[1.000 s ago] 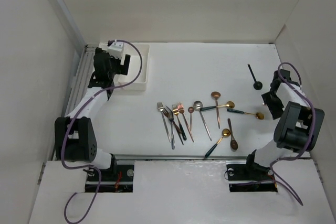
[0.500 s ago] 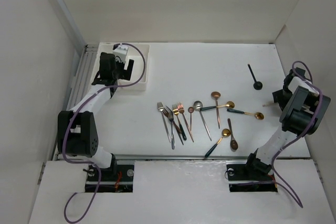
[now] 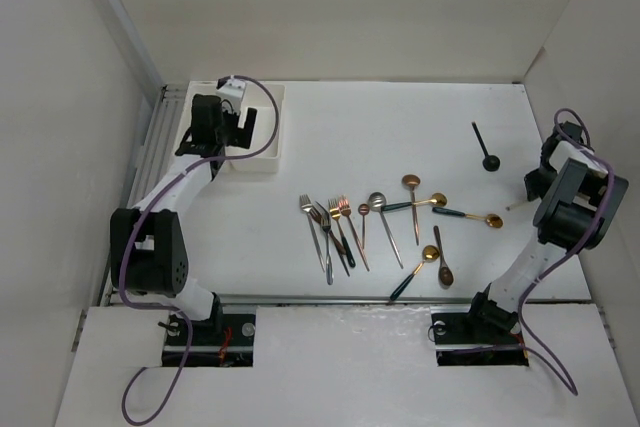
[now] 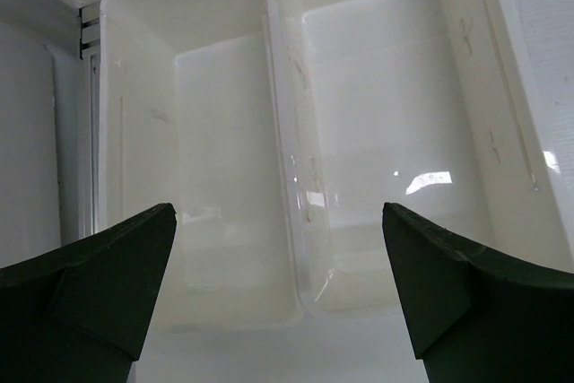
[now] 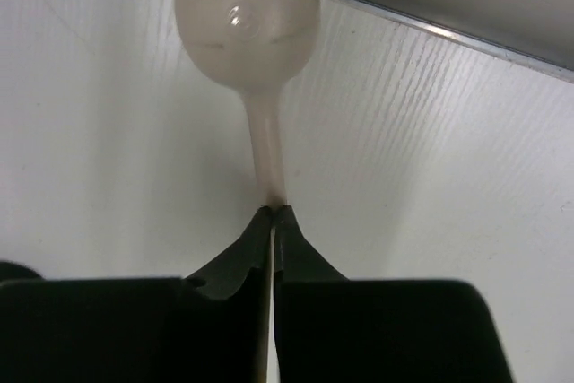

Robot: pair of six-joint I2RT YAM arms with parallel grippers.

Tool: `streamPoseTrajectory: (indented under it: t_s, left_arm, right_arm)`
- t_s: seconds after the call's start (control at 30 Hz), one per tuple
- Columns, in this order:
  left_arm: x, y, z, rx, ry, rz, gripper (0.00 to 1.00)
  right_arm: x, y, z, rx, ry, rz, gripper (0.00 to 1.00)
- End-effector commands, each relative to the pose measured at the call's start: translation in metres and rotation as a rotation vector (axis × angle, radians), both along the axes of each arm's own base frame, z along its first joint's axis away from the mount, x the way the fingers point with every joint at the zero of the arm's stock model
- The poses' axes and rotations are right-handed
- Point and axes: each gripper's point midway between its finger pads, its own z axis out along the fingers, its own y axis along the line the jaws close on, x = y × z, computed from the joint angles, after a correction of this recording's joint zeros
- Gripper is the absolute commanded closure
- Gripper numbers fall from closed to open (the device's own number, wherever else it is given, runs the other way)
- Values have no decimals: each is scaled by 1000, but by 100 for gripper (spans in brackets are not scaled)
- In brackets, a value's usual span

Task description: Sort the eating utensils into containers

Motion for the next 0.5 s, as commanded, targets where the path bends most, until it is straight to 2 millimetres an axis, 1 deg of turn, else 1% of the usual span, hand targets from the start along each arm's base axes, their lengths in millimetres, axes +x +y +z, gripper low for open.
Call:
streamPoseTrajectory:
  t_s: [0.0, 0.03, 0.07, 0.1, 0.13, 0.17, 0.2, 0.23, 0.27, 0.3, 0.33, 0.37, 0.4, 0.43, 0.47]
  left_arm:
    - [11, -16, 44, -60, -68, -48, 0]
    - [6, -20, 40, -75, -31, -64, 0]
    - [4, -30, 43, -98, -16, -115, 0]
    - [2, -36, 45, -112, -3, -147, 0]
    - [2, -42, 52, -117, -4, -187, 0]
    - [-6, -56, 48, -143, 36, -274, 0]
    - [-9, -63, 49, -139, 43, -329, 2]
    - [-12, -71, 54, -158, 44, -369, 4]
    - [-18, -77, 50, -172, 70, -409, 5]
    - [-23, -90, 56, -207, 69, -479, 5]
    - [-26, -94, 55, -212, 76, -509, 5]
    - [-27, -98, 60, -231, 71, -524, 5]
    - [-29, -100, 59, -249, 84, -528, 5]
    - [-28, -100, 63, -259, 79, -523, 5]
    - [-30, -101, 67, -267, 72, -520, 5]
  right_arm:
    - [1, 19, -4, 19, 12, 85, 100]
    - [6, 22, 9, -11, -6, 109, 100]
    - [8, 23, 18, -55, -1, 128, 100]
    - [22, 38, 30, -92, -21, 179, 100]
    - [30, 45, 51, -137, -47, 212, 100]
    - [39, 53, 66, -182, -61, 255, 100]
    - [61, 73, 92, -266, -99, 317, 100]
    - [74, 84, 111, -315, -136, 350, 100]
    - [83, 96, 127, -359, -154, 389, 100]
    - [90, 102, 142, -408, -172, 393, 100]
    - [105, 118, 162, -419, -231, 421, 100]
    - [106, 120, 167, -408, -246, 412, 100]
    - [108, 118, 164, -369, -259, 382, 100]
    - [105, 110, 158, -301, -269, 365, 100]
    - [94, 105, 142, -255, -236, 347, 100]
